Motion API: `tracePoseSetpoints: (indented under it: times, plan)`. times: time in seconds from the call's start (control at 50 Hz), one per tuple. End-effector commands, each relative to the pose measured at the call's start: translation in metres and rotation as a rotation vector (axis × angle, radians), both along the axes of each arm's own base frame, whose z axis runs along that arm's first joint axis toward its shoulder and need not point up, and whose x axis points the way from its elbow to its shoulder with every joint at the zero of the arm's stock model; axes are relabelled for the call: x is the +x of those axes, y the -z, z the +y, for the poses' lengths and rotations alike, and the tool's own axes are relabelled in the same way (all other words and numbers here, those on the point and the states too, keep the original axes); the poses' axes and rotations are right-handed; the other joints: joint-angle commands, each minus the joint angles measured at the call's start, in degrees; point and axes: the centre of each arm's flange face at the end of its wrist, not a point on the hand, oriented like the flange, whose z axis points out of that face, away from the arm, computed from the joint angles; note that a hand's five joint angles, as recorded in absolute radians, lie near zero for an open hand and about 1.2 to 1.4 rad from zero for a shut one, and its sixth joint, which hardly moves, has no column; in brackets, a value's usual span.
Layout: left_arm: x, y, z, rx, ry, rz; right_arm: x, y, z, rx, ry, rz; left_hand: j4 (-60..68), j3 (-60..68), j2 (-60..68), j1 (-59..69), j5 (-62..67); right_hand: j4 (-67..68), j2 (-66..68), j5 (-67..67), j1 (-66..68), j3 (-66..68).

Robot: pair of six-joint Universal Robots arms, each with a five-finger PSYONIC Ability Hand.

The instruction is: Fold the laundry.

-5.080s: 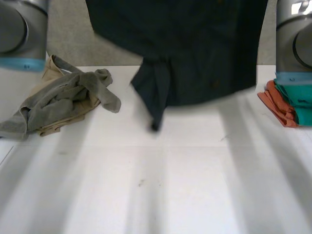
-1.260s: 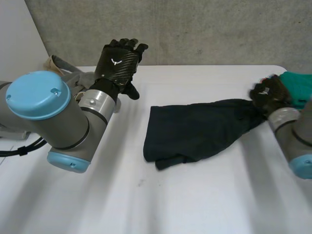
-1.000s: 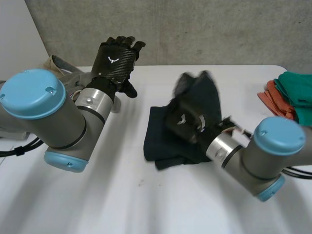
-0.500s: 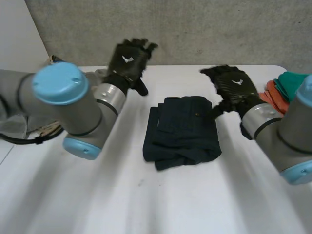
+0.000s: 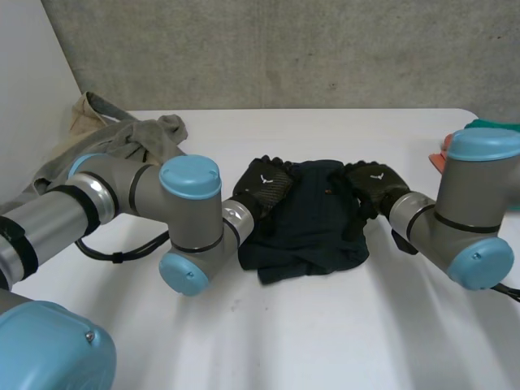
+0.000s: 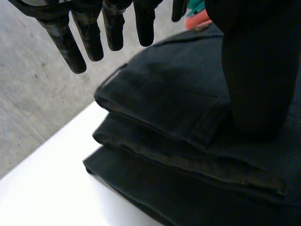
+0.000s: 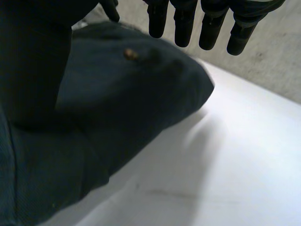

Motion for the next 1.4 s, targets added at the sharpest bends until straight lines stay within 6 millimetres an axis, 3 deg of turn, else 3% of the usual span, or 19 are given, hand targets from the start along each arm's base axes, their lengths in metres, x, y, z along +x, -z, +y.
tracePoseSetpoints:
  times: [0.02,0.1,0.14,0.2,0.28,0.34,0.4,0.44,0.54,0.62,0.74,0.88,1.08,1.1,1.16,1.18,1.2,1.32,1.4]
  plan:
    - [0.004,0.001,-0.001,0.038,-0.018,-0.030,0.003,0.023,-0.009,0.000,-0.018,0.085,1.4,0.8,1.0,1.1,0.2,-2.1,-2.4,-2.6,-3.0,-2.1]
    - [0.006,-0.003,-0.001,0.032,-0.036,-0.031,0.002,0.012,-0.011,-0.046,-0.011,0.114,1.3,0.7,0.9,1.0,0.0,-2.1,-2.4,-2.6,-3.0,-2.1]
    - [0.006,-0.011,-0.001,0.017,-0.038,-0.022,0.000,-0.007,-0.011,-0.094,-0.001,0.116,1.4,0.8,1.0,1.1,0.2,-2.1,-2.4,-2.6,-3.0,-2.1]
    - [0.008,-0.043,-0.001,-0.028,-0.044,0.021,-0.004,-0.036,-0.005,-0.158,0.015,0.113,1.1,0.5,0.7,0.8,-0.1,-2.1,-2.4,-2.6,-3.0,-2.1]
    - [0.014,-0.084,0.007,-0.081,-0.043,0.072,-0.008,-0.052,0.011,-0.195,0.020,0.109,0.6,0.0,0.2,0.3,-0.6,-2.1,-2.4,-2.6,-3.0,-2.1]
    - [0.021,-0.116,0.016,-0.111,-0.039,0.122,-0.008,-0.053,0.024,-0.211,0.015,0.105,-0.1,-0.7,-0.5,-0.4,-1.3,-2.1,-2.4,-2.6,-3.0,-2.1]
    - [0.029,-0.144,0.026,-0.120,-0.038,0.186,0.000,-0.050,0.052,-0.226,-0.026,0.109,-0.2,-0.8,-0.7,-0.5,-1.5,-2.1,-2.4,-2.6,-3.0,-2.1]
    - [0.032,-0.155,0.032,-0.107,-0.034,0.222,0.008,-0.037,0.078,-0.211,-0.077,0.124,-0.2,-0.8,-0.7,-0.5,-1.5,-2.1,-2.4,-2.6,-3.0,-2.1]
    - [0.038,-0.181,0.055,-0.028,0.083,0.334,0.015,-0.009,0.108,-0.171,-0.124,0.136,-0.1,-0.7,-0.5,-0.4,-1.3,-2.1,-2.4,-2.6,-3.0,-2.1]
    - [0.043,-0.183,0.063,0.026,0.161,0.361,0.019,0.016,0.113,-0.178,-0.101,0.149,0.3,-0.3,-0.2,0.0,-1.0,-2.1,-2.4,-2.6,-3.0,-2.1]
    - [0.048,-0.179,0.064,0.045,0.163,0.353,0.026,0.039,0.096,-0.258,-0.013,0.160,0.4,-0.2,0.0,0.1,-0.8,-2.1,-2.4,-2.6,-3.0,-2.1]
    - [0.048,-0.173,0.060,0.058,0.148,0.349,0.040,0.043,0.069,-0.402,0.028,0.113,0.6,0.0,0.2,0.3,-0.6,-2.1,-2.4,-2.6,-3.0,-2.1]
    - [0.049,-0.166,0.058,0.076,0.143,0.340,0.051,0.045,0.051,-0.453,0.022,0.116,0.6,0.0,0.2,0.3,-0.6,-0.4,-0.6,-0.8,-1.3,-0.4]
    - [0.049,-0.166,0.058,0.076,0.143,0.340,0.052,0.046,0.049,-0.456,0.024,0.114,0.4,-0.2,0.0,0.1,-0.8,1.6,1.4,1.2,0.7,1.6]
    - [0.049,-0.166,0.058,0.075,0.143,0.339,0.056,0.044,0.042,-0.471,0.027,0.105,0.6,0.0,0.2,0.3,-0.6,31.9,31.6,31.4,30.9,31.8]
    - [0.049,-0.166,0.058,0.075,0.143,0.339,0.058,0.041,0.039,-0.485,0.028,0.094,0.6,0.0,0.2,0.3,-0.6,63.4,63.1,63.0,62.5,63.4]
    - [0.049,-0.166,0.058,0.074,0.143,0.340,0.059,0.039,0.037,-0.495,0.026,0.086,0.6,0.0,0.2,0.3,-0.6,67.8,67.6,67.4,66.9,67.8]
    - [0.053,-0.166,0.050,0.065,0.123,0.345,0.070,0.017,0.027,-0.554,-0.019,0.034,0.6,0.0,0.2,0.3,-0.6,67.9,67.6,67.4,67.0,67.9]
    - [0.058,-0.174,0.044,0.038,0.108,0.359,0.070,-0.009,0.014,-0.619,-0.030,-0.009,0.4,-0.2,0.0,0.1,-0.8,67.9,67.6,67.4,67.0,67.9]
